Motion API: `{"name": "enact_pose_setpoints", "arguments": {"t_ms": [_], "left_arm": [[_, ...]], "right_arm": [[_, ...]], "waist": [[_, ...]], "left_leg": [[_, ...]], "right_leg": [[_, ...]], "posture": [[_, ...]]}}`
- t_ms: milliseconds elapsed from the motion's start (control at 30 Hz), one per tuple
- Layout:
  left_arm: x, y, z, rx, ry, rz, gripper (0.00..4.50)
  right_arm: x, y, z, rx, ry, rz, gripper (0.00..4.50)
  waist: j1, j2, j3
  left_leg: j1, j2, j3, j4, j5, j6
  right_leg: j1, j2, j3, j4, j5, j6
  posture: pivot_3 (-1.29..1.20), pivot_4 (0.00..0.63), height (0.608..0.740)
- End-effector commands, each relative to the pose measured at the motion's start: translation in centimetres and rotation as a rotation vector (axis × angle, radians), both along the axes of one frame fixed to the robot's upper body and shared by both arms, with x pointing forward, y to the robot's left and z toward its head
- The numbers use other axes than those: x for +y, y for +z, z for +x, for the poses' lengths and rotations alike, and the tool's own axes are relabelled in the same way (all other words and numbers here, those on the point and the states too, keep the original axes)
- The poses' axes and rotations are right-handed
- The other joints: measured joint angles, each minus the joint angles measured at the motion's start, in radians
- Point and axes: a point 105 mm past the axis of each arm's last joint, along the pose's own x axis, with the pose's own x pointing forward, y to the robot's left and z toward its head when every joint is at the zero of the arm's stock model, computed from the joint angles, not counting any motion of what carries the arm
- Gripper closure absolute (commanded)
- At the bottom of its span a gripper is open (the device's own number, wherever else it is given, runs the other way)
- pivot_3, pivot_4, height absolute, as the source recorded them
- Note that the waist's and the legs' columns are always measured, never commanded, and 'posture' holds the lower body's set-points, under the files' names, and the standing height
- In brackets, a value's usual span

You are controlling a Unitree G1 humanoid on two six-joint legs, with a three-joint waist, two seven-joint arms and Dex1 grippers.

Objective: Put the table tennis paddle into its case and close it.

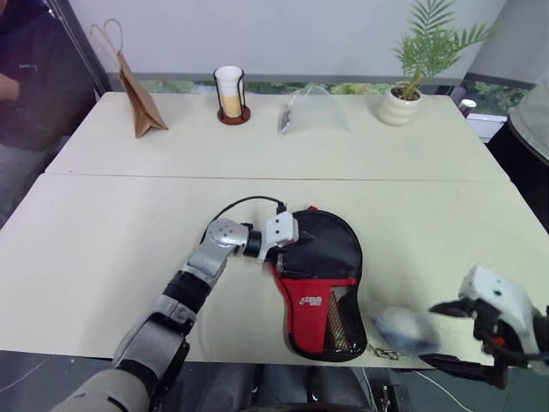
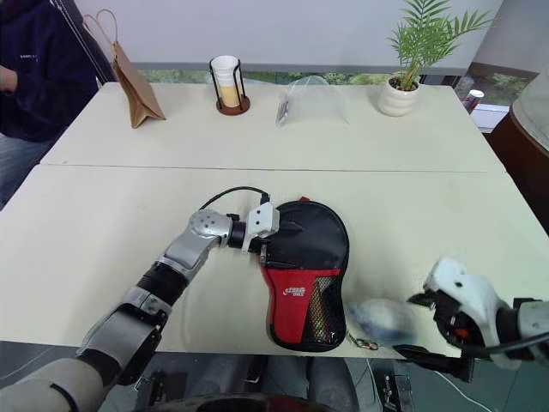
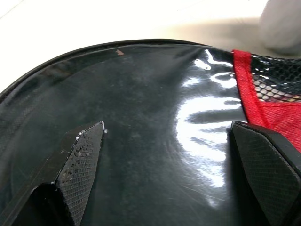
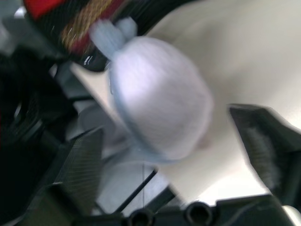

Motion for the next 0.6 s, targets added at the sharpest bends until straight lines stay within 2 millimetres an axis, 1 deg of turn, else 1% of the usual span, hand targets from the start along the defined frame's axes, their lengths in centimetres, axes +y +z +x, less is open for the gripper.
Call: {"name": "enact_pose_setpoints", "arguments": {"t_ms": [33, 100, 133, 267, 300, 333, 367, 400, 500, 567, 600], "left_arm": [[1.2, -0.8, 0.8, 0.026, 0.048, 0.046, 0.01], [1.3, 1.1, 1.4, 0.009, 0.058, -0.002, 0.01], [1.3, 1.6, 1.7, 0.006, 0.06, -0.015, 0.01], [2.0, 7.7, 2.5, -0.016, 0.061, -0.153, 0.01], [2.4, 8.9, 2.7, -0.025, 0.067, -0.173, 0.01], [2.6, 9.6, 2.9, -0.028, 0.072, -0.186, 0.01], [3.2, 11.0, 2.9, -0.026, 0.08, -0.213, 0.01], [3.6, 11.9, 2.9, -0.022, 0.084, -0.229, 0.01], [6.1, 15.4, 2.2, -0.027, 0.084, -0.27, 0.01], [7.8, 17.0, 1.4, -0.036, 0.084, -0.265, 0.01], [8.5, 17.6, 1.0, -0.036, 0.085, -0.257, 0.01]], "right_arm": [[-0.8, 2.8, 1.7, -0.081, -0.024, 0.004, 0.04], [-1.2, 4.5, 2.7, -0.127, -0.022, 0.002, 0.04], [-1.2, 4.9, 3.0, -0.138, -0.021, 0.002, 0.04], [-1.1, 7.9, 5.4, -0.253, 0.004, 0.008, 0.04], [-0.9, 8.3, 5.8, -0.271, 0.017, 0.011, 0.04], [-0.7, 8.5, 6.1, -0.281, 0.024, 0.013, 0.04], [-0.4, 8.9, 6.5, -0.297, 0.042, 0.02, 0.04], [-0.1, 9.1, 6.8, -0.307, 0.053, 0.025, 0.04], [1.0, 9.4, 7.6, -0.341, 0.111, 0.024, 0.04], [1.6, 9.6, 8.0, -0.353, 0.142, 0.037, 0.04], [1.8, 9.7, 8.3, -0.362, 0.151, 0.044, 0.04]], "waist": [[0.0, 0.0, 0.0], [0.0, 0.002, 0.001], [0.001, 0.002, 0.001], [-0.001, 0.002, 0.009], [0.0, 0.002, 0.01], [0.001, 0.002, 0.01], [0.001, 0.002, 0.01], [0.001, 0.002, 0.01], [-0.002, 0.002, 0.011], [-0.005, 0.002, 0.011], [-0.004, 0.003, 0.012]], "left_leg": [[0.0, 0.0, 0.0, 0.0, 0.0, 0.0], [-0.001, 0.0, 0.0, -0.001, 0.0, 0.0], [-0.002, 0.0, 0.0, -0.001, 0.0, 0.0], [-0.008, 0.001, 0.0, -0.001, 0.002, 0.002], [-0.01, 0.001, 0.0, 0.0, 0.002, 0.003], [-0.013, 0.001, 0.0, 0.0, 0.002, 0.003], [-0.014, 0.001, 0.0, 0.0, 0.002, 0.003], [-0.015, 0.001, 0.0, 0.001, 0.002, 0.003], [-0.017, 0.0, 0.0, 0.001, 0.002, 0.003], [-0.019, 0.0, 0.0, 0.0, 0.002, 0.002], [-0.019, 0.0, 0.0, 0.0, 0.002, 0.002]], "right_leg": [[0.0, 0.0, -0.001, 0.0, 0.0, 0.0], [-0.002, 0.0, -0.002, 0.001, 0.0, 0.0], [-0.004, 0.0, -0.003, 0.001, 0.001, -0.001], [-0.011, 0.001, -0.003, 0.002, 0.001, -0.001], [-0.013, 0.001, -0.004, 0.002, 0.001, -0.001], [-0.015, 0.001, -0.004, 0.002, 0.002, 0.0], [-0.016, 0.001, -0.004, 0.002, 0.003, 0.002], [-0.016, 0.001, -0.004, 0.002, 0.003, 0.002], [-0.019, 0.0, -0.004, 0.002, 0.004, 0.003], [-0.022, 0.001, -0.004, 0.003, 0.004, 0.003], [-0.023, 0.001, -0.004, 0.005, 0.004, 0.003]], "posture": [[0.0, 0.15, 0.734], [0.0, 0.15, 0.734], [0.0, 0.15, 0.734], [0.0, 0.15, 0.734], [0.0, 0.15, 0.734], [0.0, 0.15, 0.734], [0.0, 0.15, 0.734], [0.0, 0.15, 0.734], [0.0, 0.15, 0.734], [0.0, 0.15, 0.734], [0.0, 0.15, 0.734]]}}
